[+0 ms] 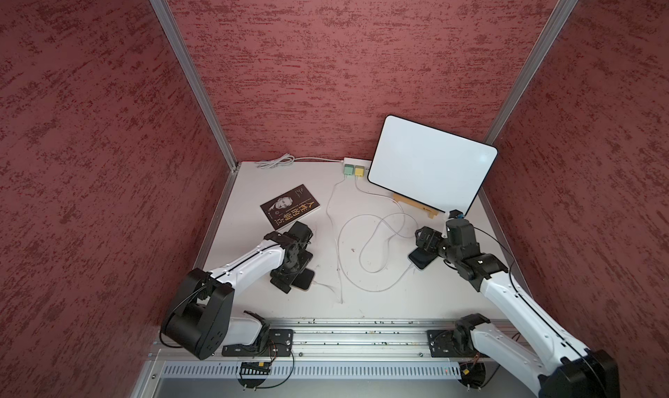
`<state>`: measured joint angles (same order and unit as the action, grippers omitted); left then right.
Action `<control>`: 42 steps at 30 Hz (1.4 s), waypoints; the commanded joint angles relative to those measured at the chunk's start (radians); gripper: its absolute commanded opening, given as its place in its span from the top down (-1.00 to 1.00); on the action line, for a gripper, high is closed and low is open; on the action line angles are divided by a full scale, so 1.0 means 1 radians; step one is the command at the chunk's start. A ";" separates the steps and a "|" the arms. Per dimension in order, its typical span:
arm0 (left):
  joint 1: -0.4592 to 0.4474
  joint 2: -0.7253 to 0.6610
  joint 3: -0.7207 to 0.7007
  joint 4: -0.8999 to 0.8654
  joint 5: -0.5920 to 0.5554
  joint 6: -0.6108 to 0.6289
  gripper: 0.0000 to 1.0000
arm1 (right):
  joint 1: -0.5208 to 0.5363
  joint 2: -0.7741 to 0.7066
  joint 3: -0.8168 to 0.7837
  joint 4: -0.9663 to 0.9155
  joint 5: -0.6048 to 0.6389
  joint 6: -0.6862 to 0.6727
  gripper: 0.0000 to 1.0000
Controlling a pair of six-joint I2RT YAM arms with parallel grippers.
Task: Unplug the charging cable from the phone
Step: Pick up the phone at the center of the board.
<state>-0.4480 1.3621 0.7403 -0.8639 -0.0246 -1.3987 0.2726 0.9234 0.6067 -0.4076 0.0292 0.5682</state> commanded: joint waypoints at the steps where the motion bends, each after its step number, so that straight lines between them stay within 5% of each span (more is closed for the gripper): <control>1: 0.000 0.010 -0.010 0.032 -0.006 -0.008 -1.00 | 0.008 -0.012 -0.008 0.006 0.032 0.004 -0.97; 34: 0.003 0.086 -0.030 0.082 0.003 -0.030 -1.00 | 0.009 -0.008 -0.001 0.002 0.054 0.009 -0.97; 42: 0.009 0.092 -0.048 0.126 0.006 -0.023 -0.86 | 0.009 -0.018 -0.012 -0.003 0.063 0.010 -0.97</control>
<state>-0.4469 1.4334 0.7181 -0.8040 -0.0238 -1.4174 0.2726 0.9218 0.6067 -0.4088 0.0582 0.5690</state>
